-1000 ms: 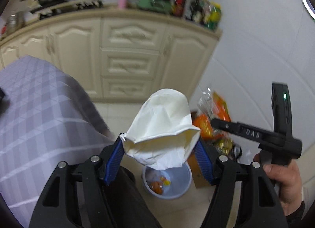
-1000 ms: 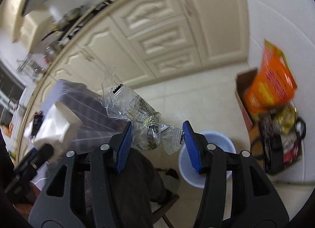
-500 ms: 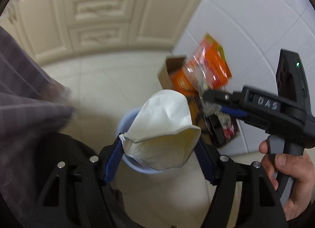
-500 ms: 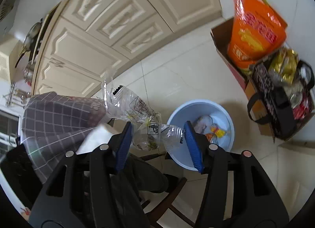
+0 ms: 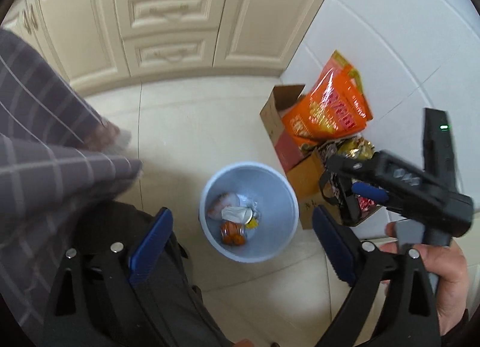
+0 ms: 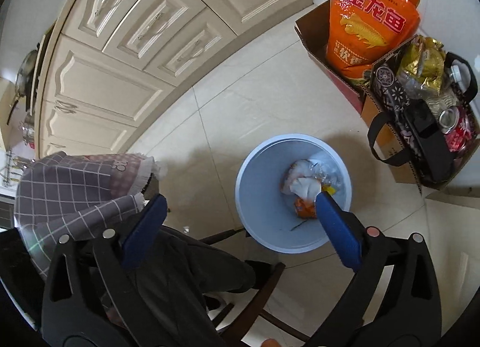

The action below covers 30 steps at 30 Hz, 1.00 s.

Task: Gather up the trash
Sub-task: 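Carry both items over the blue bin and open both tools to drop them, then swing both tools back toward the table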

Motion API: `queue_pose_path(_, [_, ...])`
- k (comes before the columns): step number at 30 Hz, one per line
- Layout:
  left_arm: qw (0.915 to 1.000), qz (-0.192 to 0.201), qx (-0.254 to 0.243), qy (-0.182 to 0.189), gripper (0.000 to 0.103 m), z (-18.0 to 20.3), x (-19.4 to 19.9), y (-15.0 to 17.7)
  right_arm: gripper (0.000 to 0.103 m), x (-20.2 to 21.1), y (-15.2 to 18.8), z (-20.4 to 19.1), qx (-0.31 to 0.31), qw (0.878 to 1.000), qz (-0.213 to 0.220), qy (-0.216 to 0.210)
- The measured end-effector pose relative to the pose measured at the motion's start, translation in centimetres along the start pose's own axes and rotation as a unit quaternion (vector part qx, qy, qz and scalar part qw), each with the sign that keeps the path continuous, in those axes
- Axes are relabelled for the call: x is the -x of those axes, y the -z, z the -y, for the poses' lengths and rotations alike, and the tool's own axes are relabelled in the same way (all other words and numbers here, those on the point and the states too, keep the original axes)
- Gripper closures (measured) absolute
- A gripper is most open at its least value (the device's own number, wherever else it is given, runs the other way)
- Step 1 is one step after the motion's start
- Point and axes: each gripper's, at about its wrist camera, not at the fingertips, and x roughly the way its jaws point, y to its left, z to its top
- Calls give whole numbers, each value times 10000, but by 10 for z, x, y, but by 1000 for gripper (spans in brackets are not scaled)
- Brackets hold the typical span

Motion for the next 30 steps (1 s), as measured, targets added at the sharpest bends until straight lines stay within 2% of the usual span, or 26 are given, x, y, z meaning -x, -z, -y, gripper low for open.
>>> queue_pose_path(4, [9991, 375, -151, -152, 10, 7, 34, -2, 6, 12, 0, -15, 190, 9997, 123, -8])
queue_pose_path(9, [9965, 784, -221, -162, 10, 14, 76, -3, 6, 36, -2, -44, 466, 9982, 348, -113])
queue_pose_path(15, [9883, 1465, -315, -281, 10, 12, 142, -4, 6, 77, -4, -93, 917, 9925, 748, -301])
queue_pose_path(21, [9776, 2030, -237, -503, 9, -2, 199, 2, 6, 115, 6, -155, 1504, 9809, 1072, -611])
queue_pose_path(30, [9612, 2598, 350, -860, 8, -48, 264, 19, 6, 150, 36, -242, 2377, 9569, 1361, -965])
